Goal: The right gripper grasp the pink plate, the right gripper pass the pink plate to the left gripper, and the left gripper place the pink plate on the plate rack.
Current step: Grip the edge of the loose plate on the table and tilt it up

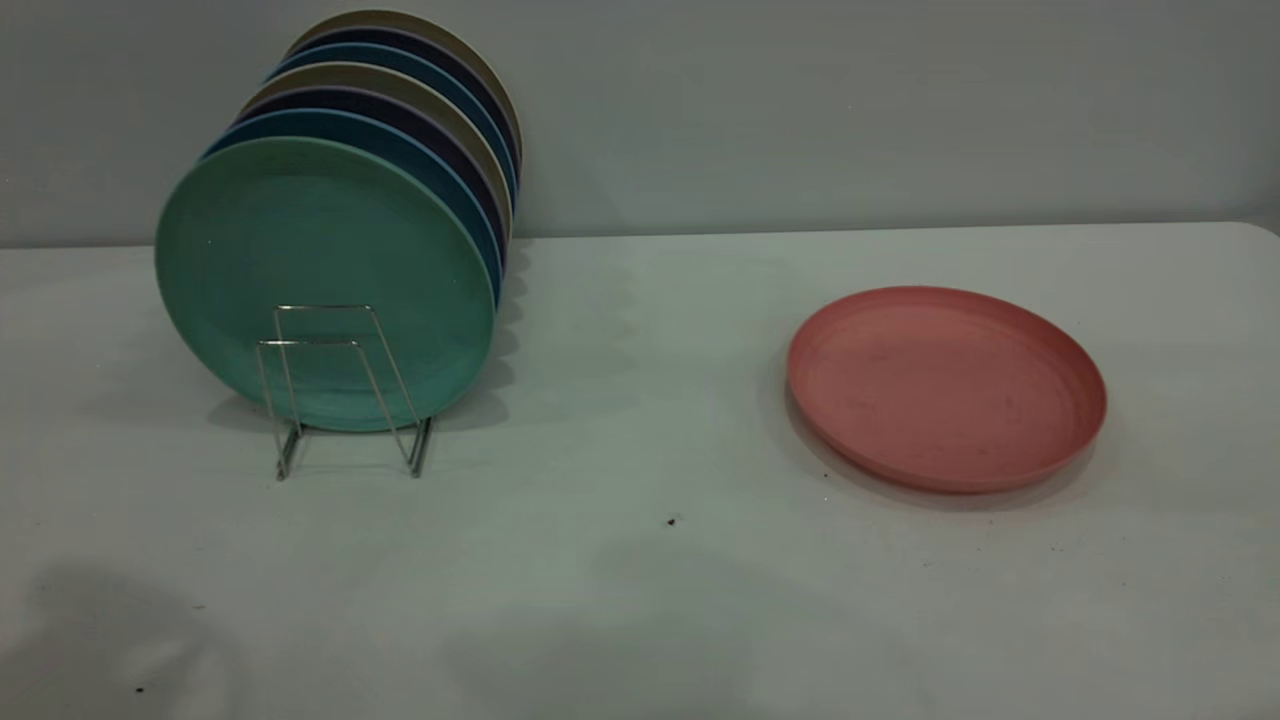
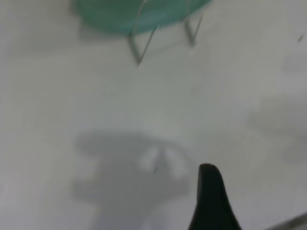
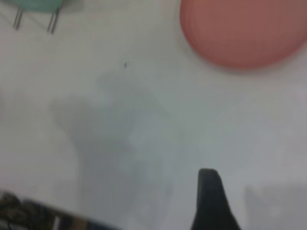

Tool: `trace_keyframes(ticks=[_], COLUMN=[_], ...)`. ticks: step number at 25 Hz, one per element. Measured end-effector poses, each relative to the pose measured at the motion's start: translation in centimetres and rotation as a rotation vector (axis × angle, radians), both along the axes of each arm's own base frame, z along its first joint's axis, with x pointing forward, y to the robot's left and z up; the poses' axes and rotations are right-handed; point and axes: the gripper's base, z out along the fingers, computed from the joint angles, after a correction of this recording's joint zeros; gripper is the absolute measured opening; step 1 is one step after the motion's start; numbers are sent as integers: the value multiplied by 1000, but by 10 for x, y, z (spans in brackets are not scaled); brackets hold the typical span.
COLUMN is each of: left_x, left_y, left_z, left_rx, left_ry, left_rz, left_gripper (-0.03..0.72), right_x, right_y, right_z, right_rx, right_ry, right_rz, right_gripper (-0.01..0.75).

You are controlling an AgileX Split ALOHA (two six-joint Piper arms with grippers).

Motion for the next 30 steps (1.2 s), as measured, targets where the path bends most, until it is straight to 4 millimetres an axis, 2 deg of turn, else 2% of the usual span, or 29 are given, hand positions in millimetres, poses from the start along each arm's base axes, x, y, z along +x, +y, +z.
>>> trace_keyframes(ticks=[8, 13, 19, 24, 30], left_x=[59, 97, 134, 150, 148], left_y=[-22, -35, -75, -108, -137], left_z=[-31, -46, -72, -98, -117], left_rx=[-219, -345, -357, -347, -326], left_ry=[31, 32, 56, 110, 138], left_rz=[-85, -56, -127, -176, -246], left_gripper=[516, 516, 516, 516, 516], right_x=[83, 132, 179, 206, 225], right_y=[3, -2, -5, -23, -59], right_z=[-50, -88, -135, -169, -197], right_rx=[136, 127, 104, 142, 229], right_ry=[178, 250, 324, 383, 435], right_rz=[-39, -93, -87, -130, -186], right_gripper=[506, 506, 504, 503, 503])
